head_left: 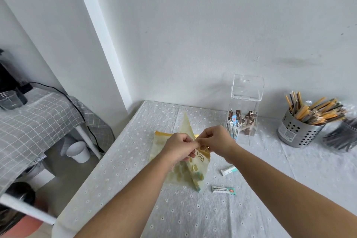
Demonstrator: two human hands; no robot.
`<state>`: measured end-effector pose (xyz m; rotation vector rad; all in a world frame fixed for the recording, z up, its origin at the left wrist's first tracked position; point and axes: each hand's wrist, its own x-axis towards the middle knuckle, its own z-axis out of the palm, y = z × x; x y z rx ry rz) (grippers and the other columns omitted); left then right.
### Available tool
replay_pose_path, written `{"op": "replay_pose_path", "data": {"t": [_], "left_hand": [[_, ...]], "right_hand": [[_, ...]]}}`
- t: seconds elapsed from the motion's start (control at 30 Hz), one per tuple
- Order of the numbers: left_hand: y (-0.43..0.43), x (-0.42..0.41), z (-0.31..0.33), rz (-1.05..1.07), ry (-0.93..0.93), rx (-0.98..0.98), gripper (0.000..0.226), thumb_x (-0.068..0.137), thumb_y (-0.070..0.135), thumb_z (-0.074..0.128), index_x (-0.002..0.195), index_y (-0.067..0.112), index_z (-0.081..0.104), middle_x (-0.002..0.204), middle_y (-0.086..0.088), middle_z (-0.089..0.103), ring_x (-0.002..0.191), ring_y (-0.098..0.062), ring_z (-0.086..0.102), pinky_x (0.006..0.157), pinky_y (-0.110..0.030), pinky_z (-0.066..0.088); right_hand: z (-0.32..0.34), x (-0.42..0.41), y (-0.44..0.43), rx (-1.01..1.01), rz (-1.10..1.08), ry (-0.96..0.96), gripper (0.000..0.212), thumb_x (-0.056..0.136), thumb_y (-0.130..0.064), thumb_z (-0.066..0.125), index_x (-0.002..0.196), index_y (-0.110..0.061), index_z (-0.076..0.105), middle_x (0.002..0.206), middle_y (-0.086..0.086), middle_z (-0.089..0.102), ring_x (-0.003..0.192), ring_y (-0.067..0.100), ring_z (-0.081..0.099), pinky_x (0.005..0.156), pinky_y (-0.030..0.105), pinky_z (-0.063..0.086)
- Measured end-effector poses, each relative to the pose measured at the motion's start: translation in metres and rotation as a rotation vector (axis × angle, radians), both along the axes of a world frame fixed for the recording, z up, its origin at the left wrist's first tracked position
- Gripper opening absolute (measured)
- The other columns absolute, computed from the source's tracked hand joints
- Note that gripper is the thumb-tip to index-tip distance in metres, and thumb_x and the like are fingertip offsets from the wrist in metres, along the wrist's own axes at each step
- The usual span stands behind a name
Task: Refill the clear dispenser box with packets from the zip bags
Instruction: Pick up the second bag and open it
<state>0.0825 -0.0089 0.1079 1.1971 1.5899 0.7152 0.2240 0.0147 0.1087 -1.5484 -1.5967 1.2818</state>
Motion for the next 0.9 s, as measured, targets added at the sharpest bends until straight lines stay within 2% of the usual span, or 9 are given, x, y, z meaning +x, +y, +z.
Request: {"op": "replay_pose_path", "data": {"t": [0.13, 0.23, 0.3, 0.4, 0.5, 0.6, 0.67, 0.77, 0.9], "left_hand": [[0.004, -0.006, -0.001, 0.034, 0.156, 0.08, 0.011, 0.08, 0.012, 0.06, 0.069, 0.011, 0.061, 0.066, -0.004, 0.067, 0.065, -0.017, 0.071, 0.064, -0.03, 0.056], [0.009, -0.021, -0.001, 0.017, 0.293, 0.124, 0.012, 0.079, 0.01, 0.058, 0.067, 0.012, 0.06, 0.061, -0.002, 0.066, 0.066, -0.016, 0.068, 0.055, -0.02, 0.049], [0.012, -0.033, 0.001, 0.005, 0.352, 0.149, 0.015, 0.079, 0.009, 0.06, 0.064, 0.015, 0.06, 0.062, -0.001, 0.067, 0.068, -0.017, 0.067, 0.056, -0.018, 0.048], [0.013, -0.038, 0.01, -0.136, 0.4, 0.21, 0.018, 0.08, 0.01, 0.064, 0.065, 0.018, 0.061, 0.067, 0.002, 0.066, 0.072, -0.018, 0.066, 0.061, -0.02, 0.048], [0.007, -0.028, 0.022, -0.341, 0.435, 0.249, 0.014, 0.083, 0.016, 0.066, 0.071, 0.02, 0.06, 0.074, 0.011, 0.061, 0.073, -0.01, 0.06, 0.051, -0.009, 0.04], [0.001, -0.023, 0.027, -0.426, 0.418, 0.234, 0.008, 0.084, 0.017, 0.065, 0.077, 0.018, 0.062, 0.071, 0.016, 0.056, 0.062, -0.002, 0.055, 0.039, -0.005, 0.034], [-0.001, -0.024, 0.026, -0.392, 0.438, 0.239, 0.008, 0.08, 0.017, 0.066, 0.073, 0.017, 0.062, 0.068, 0.014, 0.056, 0.054, -0.005, 0.053, 0.044, -0.011, 0.041], [0.0, -0.025, 0.02, -0.262, 0.478, 0.246, 0.012, 0.072, 0.022, 0.067, 0.065, 0.021, 0.057, 0.071, 0.008, 0.061, 0.058, -0.013, 0.055, 0.058, -0.03, 0.05], [0.005, -0.018, 0.016, -0.155, 0.484, 0.276, 0.017, 0.077, 0.025, 0.07, 0.065, 0.024, 0.058, 0.066, 0.01, 0.059, 0.06, -0.011, 0.057, 0.062, -0.027, 0.049]], "right_hand": [[0.001, 0.003, 0.001, -0.018, 0.009, 0.062, 0.01, 0.082, -0.001, 0.066, 0.074, 0.003, 0.065, 0.064, 0.012, 0.063, 0.053, 0.016, 0.06, 0.05, 0.023, 0.053], [0.0, 0.009, 0.002, -0.009, -0.041, -0.032, 0.012, 0.082, -0.001, 0.061, 0.071, -0.002, 0.06, 0.063, 0.009, 0.062, 0.053, 0.015, 0.061, 0.052, 0.027, 0.057], [-0.002, 0.015, 0.002, -0.01, -0.08, -0.115, 0.013, 0.081, -0.003, 0.055, 0.068, -0.006, 0.054, 0.062, 0.007, 0.06, 0.054, 0.016, 0.06, 0.05, 0.028, 0.055], [-0.001, 0.015, 0.001, -0.052, -0.03, -0.192, 0.008, 0.08, -0.01, 0.055, 0.073, -0.008, 0.053, 0.067, 0.005, 0.063, 0.058, 0.015, 0.062, 0.051, 0.026, 0.053], [0.004, 0.004, 0.004, -0.012, 0.003, -0.138, 0.007, 0.079, -0.01, 0.061, 0.082, -0.012, 0.055, 0.071, 0.002, 0.062, 0.064, 0.017, 0.063, 0.053, 0.028, 0.054], [0.009, -0.006, 0.011, 0.028, 0.035, -0.135, 0.01, 0.075, -0.006, 0.066, 0.082, -0.009, 0.06, 0.067, 0.004, 0.065, 0.063, 0.022, 0.064, 0.065, 0.037, 0.058], [0.01, -0.009, 0.012, 0.02, 0.037, -0.127, 0.003, 0.076, -0.001, 0.063, 0.079, -0.002, 0.064, 0.063, 0.008, 0.065, 0.056, 0.019, 0.063, 0.064, 0.034, 0.058], [0.01, -0.01, 0.009, -0.029, 0.028, -0.018, 0.006, 0.077, 0.005, 0.06, 0.08, 0.007, 0.065, 0.062, 0.013, 0.063, 0.052, 0.016, 0.059, 0.057, 0.025, 0.055], [0.01, -0.009, 0.006, -0.07, 0.04, 0.064, 0.005, 0.077, 0.006, 0.06, 0.075, 0.004, 0.064, 0.061, 0.013, 0.062, 0.051, 0.017, 0.057, 0.055, 0.025, 0.054]]}}
